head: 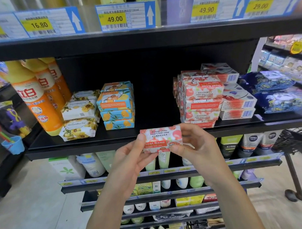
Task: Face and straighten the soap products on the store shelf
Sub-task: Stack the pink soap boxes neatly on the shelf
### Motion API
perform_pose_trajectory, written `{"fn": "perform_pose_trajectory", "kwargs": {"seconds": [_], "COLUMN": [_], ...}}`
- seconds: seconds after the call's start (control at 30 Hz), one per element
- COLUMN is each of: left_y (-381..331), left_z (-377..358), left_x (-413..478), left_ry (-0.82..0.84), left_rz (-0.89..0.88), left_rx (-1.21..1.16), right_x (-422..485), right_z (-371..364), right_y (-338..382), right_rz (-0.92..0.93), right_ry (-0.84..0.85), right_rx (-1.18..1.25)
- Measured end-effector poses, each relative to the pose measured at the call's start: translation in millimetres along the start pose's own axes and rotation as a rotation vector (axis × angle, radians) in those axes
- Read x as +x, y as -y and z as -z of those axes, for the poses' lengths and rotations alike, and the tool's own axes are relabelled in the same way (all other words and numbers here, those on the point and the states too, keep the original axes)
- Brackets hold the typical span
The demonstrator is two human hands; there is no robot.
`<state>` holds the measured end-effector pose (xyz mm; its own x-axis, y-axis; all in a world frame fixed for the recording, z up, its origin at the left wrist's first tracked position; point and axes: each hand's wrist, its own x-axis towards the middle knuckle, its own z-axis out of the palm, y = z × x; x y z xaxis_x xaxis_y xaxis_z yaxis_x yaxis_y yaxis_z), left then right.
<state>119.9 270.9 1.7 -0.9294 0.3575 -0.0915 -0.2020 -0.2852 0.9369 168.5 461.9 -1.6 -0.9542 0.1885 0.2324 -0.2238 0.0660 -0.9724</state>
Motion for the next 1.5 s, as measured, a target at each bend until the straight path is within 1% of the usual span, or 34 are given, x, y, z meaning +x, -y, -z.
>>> {"fn": "perform_pose_trajectory", "kwargs": {"seconds": [0.1,0.23,0.43,0.57,0.77,0.93,1.07,1.23,1.43,1.5], "left_y": [-1,1,4,5,2,-2,-4,-4,-3,-1], "left_z": [-1,-2,-5,-7,-6,-7,-9,-9,-10,-13], "left_x": [0,-1,-3,-3,-2,-2,-2,1,4,4], "left_ry": [-0.02,-0.037,-0.051,-0.063,-0.027,-0.001,0.031,0.038,0.069,0.067], "left_rz": [-0.025,-0.052,-0.062,-0.074,-0.075,-0.055,-0.011,-0.037,-0.086,-0.095], "left_rx": [0.012,0.014,-0.003,-0.025,-0.05,-0.039,-0.041,0.017,0.051,0.056], "right_x": [0,-1,0,1,-1,-3,-2,-2,5,7], "right_z": [0,-2,-6,-5,-3,2,8,12,16,17], "right_y": [-1,1,3,4,6,4,0,0,3,3], "right_rz": [-0.008,-0.137,-0.248,-0.279,-0.25,-0.142,-0.08,-0.085,-0.16,-0.172], "right_ry": [0.016,0.046,0.0,0.006,0.008,0.037,0.093,0.147,0.088,0.089], "right_rx": [0.003,0.04,0.137,0.158,0.202,0.145,0.135,0.157,0.218,0.202]}}
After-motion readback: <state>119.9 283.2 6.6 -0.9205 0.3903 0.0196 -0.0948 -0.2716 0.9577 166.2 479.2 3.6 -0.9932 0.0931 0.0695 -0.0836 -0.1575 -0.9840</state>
